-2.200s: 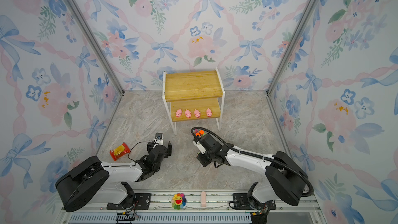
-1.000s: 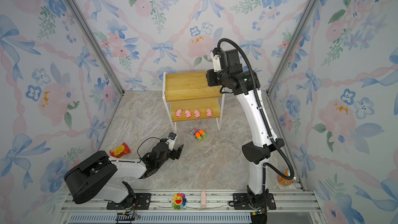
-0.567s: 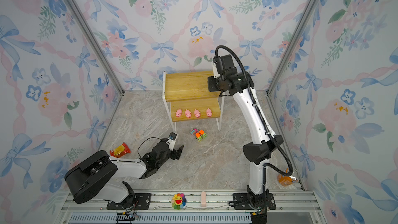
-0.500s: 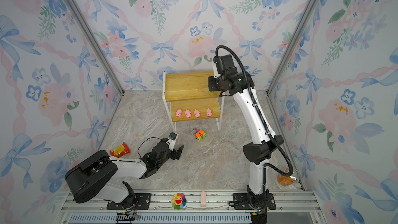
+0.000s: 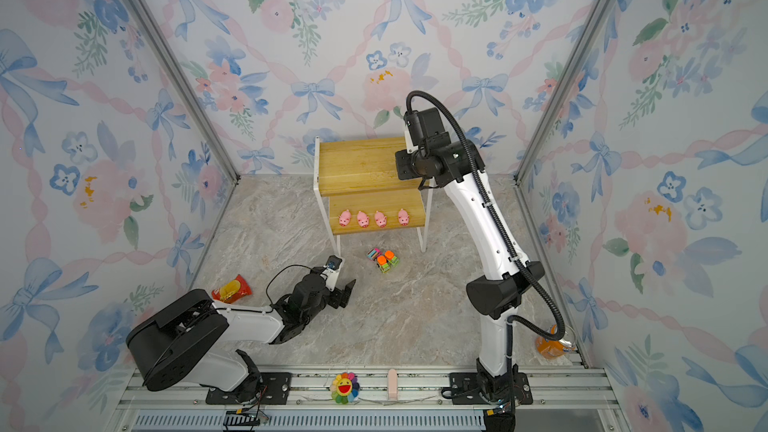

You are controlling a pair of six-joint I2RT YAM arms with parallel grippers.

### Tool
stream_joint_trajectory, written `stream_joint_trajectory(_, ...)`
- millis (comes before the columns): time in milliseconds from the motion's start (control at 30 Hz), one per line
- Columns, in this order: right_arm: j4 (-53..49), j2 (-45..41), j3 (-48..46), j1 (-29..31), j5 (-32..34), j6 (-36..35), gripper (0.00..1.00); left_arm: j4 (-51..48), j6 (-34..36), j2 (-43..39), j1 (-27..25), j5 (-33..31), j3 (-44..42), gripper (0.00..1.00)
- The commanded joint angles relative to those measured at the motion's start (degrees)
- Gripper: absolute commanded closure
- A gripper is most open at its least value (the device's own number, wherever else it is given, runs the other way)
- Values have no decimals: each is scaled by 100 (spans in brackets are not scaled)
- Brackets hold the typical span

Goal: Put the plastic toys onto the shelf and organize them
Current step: 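Carry the held truck up over the top shelf with the right gripper, then open the right gripper to set the truck on the top shelf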

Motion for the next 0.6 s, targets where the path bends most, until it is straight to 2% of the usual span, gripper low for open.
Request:
stream_joint_trajectory(0,-130,-16,57,27,160,-93,69,129,2,23,26,32,60,11)
stream_joint_trajectory(367,-90,17,-2,27,142,-104,66,129,2,3,26,-8,20,10)
stream_joint_trajectory(567,-69,37,-11,27,135,-107,59,129,12,11,26,-34,13,10)
